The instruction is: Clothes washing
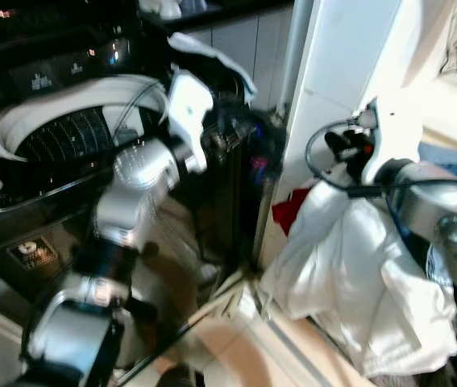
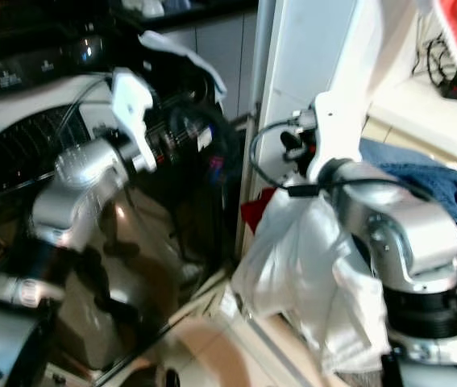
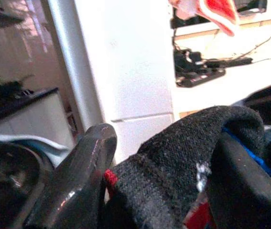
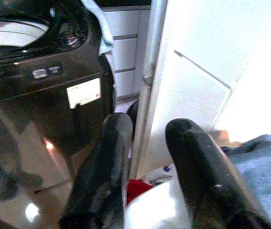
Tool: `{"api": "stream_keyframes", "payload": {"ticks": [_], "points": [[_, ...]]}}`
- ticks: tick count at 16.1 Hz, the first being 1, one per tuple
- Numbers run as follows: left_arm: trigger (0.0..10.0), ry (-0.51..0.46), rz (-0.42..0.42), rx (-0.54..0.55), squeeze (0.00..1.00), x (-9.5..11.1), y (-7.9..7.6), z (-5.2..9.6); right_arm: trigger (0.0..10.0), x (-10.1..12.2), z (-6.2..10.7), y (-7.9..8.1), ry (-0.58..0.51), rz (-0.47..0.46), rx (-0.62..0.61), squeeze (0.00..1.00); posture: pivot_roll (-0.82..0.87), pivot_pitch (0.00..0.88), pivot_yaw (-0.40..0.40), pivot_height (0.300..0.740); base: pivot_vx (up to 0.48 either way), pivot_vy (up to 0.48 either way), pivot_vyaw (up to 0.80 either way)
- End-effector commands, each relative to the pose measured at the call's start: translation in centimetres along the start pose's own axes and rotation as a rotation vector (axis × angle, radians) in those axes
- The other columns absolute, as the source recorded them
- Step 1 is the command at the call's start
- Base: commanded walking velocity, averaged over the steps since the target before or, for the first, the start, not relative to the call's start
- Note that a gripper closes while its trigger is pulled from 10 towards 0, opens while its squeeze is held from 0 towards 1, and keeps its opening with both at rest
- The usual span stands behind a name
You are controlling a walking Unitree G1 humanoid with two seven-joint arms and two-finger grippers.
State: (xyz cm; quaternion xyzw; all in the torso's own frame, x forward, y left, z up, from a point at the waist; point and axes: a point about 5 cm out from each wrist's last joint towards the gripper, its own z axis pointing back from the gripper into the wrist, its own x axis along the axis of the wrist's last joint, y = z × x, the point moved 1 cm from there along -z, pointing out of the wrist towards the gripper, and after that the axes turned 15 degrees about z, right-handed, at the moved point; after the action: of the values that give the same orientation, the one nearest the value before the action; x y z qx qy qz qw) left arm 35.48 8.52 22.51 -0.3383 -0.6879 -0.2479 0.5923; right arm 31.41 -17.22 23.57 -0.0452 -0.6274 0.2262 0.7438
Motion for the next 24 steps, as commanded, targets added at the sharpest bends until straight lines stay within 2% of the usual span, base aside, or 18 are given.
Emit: {"api": "stream_keyframes", "payload": {"ticks": [1, 3, 4, 5, 6, 10, 13, 14, 15, 16, 17, 18, 19, 20, 21, 22, 23, 24], "points": [[10.0, 0.01, 0.0, -0.017, 0.0, -0.3, -0.5, 0.2, 10.0, 0.1, 0.1, -0.6, 0.02, 0.03, -0.005, 1.0, -0.02, 0.0, 0.03, 0.74, 0.0, 0.0, 0.0], [10.0, 0.085, 0.016, -0.019, 0.0, -2.4, -2.1, 1.7, 10.0, -0.7, 0.9, -2.0, 0.098, 0.143, -0.063, 1.0, -0.03, 0.0, 0.037, 0.74, 0.0, 0.0, 0.0], [10.0, 0.091, 0.028, -0.01, 0.0, -2.7, -2.3, 1.9, 10.0, -0.8, 1.1, -2.5, 0.115, 0.158, -0.092, 1.0, -0.03, 0.0, 0.039, 0.74, 0.0, 0.0, 0.0], [10.0, 0.12, 0.034, -0.012, 0.0, -3.5, -2.9, 2.2, 10.0, -1.1, 1.4, -4.0, 0.152, 0.175, -0.169, 1.0, -0.03, 0.0, 0.042, 0.74, 0.0, 0.0, 0.0], [10.0, 0.128, 0.05, -0.017, 0.0, -3.8, -3.2, 2.3, 10.0, -1.2, 1.6, -4.8, 0.17, 0.178, -0.2, 1.0, -0.03, 0.0, 0.042, 0.74, 0.0, 0.0, 0.0], [10.0, 0.186, 0.11, -0.064, 0.0, -5.1, -4.5, 3.0, 10.0, -2.2, 2.2, -6.8, 0.254, 0.21, -0.243, 1.0, -0.03, 0.0, 0.041, 0.74, 0.0, 0.0, 0.0], [10.0, 0.126, 0.11, 0.054, 0.0, -4.1, -3.1, 2.8, 10.0, -2.1, 2.4, -7.2, 0.247, 0.207, -0.259, 1.0, -0.03, 0.0, 0.039, 0.74, 0.0, 0.0, 0.0], [10.0, 0.087, 0.101, 0.094, 0.0, -3.2, -2.4, 2.5, 10.0, -1.9, 2.4, -7.1, 0.229, 0.2, -0.257, 1.0, -0.03, 0.0, 0.04, 0.74, 0.0, 0.0, 0.0], [10.0, -0.001, 0.066, 0.173, 0.0, -0.8, -0.7, 1.9, 10.0, -1.3, 2.1, -6.6, 0.181, 0.177, -0.238, 1.0, -0.02, 0.0, 0.039, 0.74, 0.0, 0.0, 0.0], [10.0, -0.034, 0.05, 0.199, 0.0, 0.1, -0.1, 1.7, 10.0, -1.0, 2.0, -6.3, 0.159, 0.173, -0.229, 1.0, -0.02, 0.0, 0.039, 0.74, 0.0, 0.0, 0.0], [10.0, -0.077, 0.025, 0.243, 0.0, 1.7, 0.9, 1.4, 10.0, -0.5, 1.7, -5.8, 0.12, 0.167, -0.209, 0.56, -0.02, 0.0, 0.041, 0.74, 0.0, 0.0, 0.0], [10.0, -0.097, 0.012, 0.274, 0.0, 2.7, 1.6, 1.2, 10.0, -0.2, 1.6, -5.5, 0.094, 0.158, -0.194, 0.56, -0.02, 0.0, 0.041, 0.74, 0.0, 0.0, 0.0], [10.0, -0.11, -0.055, 0.357, 0.0, 4.4, 3.4, 1.1, 10.0, 0.7, 1.3, -4.8, 0.035, 0.124, -0.161, 0.0, -0.02, 0.0, 0.042, 0.74, 0.0, 0.0, 0.0], [8.4, -0.114, -0.094, 0.421, 0.0, 5.5, 4.7, 1.1, 10.0, 1.2, 1.2, -4.4, 0.003, 0.106, -0.145, 0.0, -0.02, 0.0, 0.041, 0.74, 0.0, 0.0, 0.0], [8.4, -0.118, -0.118, 0.463, 0.0, 6.2, 5.6, 1.2, 10.0, 1.5, 1.1, -4.2, -0.017, 0.095, -0.136, 0.0, -0.02, 0.0, 0.041, 0.74, 0.0, 0.0, 0.0], [3.5, -0.085, -0.173, 0.575, 0.0, 7.0, 7.6, 1.7, 10.0, 2.0, 1.0, -3.8, -0.047, 0.08, -0.122, 0.0, -0.01, 0.0, 0.04, 0.74, 0.0, 0.0, 0.0], [4.3, -0.026, -0.246, 0.656, 0.0, 7.2, 9.0, 2.2, 10.0, 2.3, 0.9, -3.4, -0.064, 0.074, -0.109, 0.0, -0.01, 0.0, 0.04, 0.74, 0.0, 0.0, 0.0], [10.0, 0.137, -0.334, 0.901, 0.0, 6.9, 12.8, 4.3, 10.0, 3.3, 0.4, -1.3, -0.121, 0.076, -0.007, 0.0, -0.01, 0.0, 0.036, 0.74, 0.0, 0.0, 0.0]]}}
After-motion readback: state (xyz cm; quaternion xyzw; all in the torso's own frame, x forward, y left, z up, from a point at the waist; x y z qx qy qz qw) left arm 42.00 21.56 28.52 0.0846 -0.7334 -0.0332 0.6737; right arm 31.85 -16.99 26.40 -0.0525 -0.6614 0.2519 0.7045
